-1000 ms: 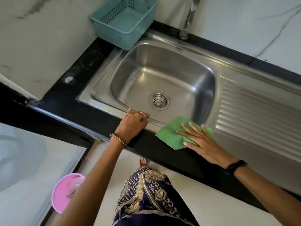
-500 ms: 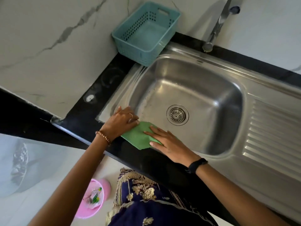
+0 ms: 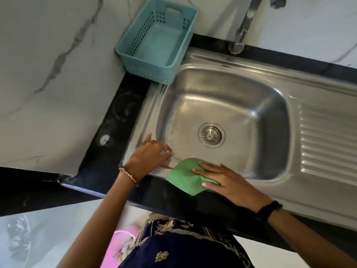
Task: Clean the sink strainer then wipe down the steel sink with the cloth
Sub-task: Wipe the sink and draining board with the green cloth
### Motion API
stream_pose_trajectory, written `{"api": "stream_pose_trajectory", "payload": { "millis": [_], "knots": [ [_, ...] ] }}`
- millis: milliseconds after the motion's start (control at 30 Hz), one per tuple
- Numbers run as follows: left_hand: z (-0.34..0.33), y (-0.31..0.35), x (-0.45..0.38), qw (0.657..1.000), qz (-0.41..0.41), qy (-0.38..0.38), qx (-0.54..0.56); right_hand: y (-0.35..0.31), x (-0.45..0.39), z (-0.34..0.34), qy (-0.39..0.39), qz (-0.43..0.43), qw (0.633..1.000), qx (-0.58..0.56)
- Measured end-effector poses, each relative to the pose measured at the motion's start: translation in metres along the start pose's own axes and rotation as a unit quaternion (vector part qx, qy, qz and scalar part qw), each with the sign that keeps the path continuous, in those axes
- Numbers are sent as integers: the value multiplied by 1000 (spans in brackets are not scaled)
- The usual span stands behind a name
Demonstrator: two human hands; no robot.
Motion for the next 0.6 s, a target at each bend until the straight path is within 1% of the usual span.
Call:
{"api": "stream_pose_trajectory", "payload": {
  "millis": [33,100,133,167,233,333,400,500,533,600],
  "knots": [
    [2,-4,2,998,1,34,52,-16,-17,1,11,4,1000,17],
    [9,-16,7,974,4,128,186,-49,-55,3,32,8,998,52],
    [14,-23,10,965,4,161,207,-66,-73,5,52,6,997,51],
    [17,-31,12,963,8,170,207,-79,-89,8,75,0,996,45],
    [19,-43,12,963,6,176,204,-95,-106,7,115,-15,992,40],
    [25,-56,11,963,8,176,206,-89,-90,-5,145,-17,987,66],
    [28,-61,7,968,14,165,190,-77,-67,-12,144,-23,987,62],
    [27,-68,-2,973,40,144,173,-66,-49,-15,127,-33,991,28],
    [25,-70,-4,973,52,143,173,-67,-48,-13,128,-35,991,25],
    [20,-69,-5,976,73,157,135,-73,-55,-7,138,-37,990,24]
  ]
}}
Point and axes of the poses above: each hand's wrist, its own x-axis away from the middle knuckle, its own z-axis out of the back of the hand, y = z × x, the point moved 4 cm from there along -x, towards the middle knuckle, and after that the axes turned 14 degrees about -y, right-handed, at the moved point
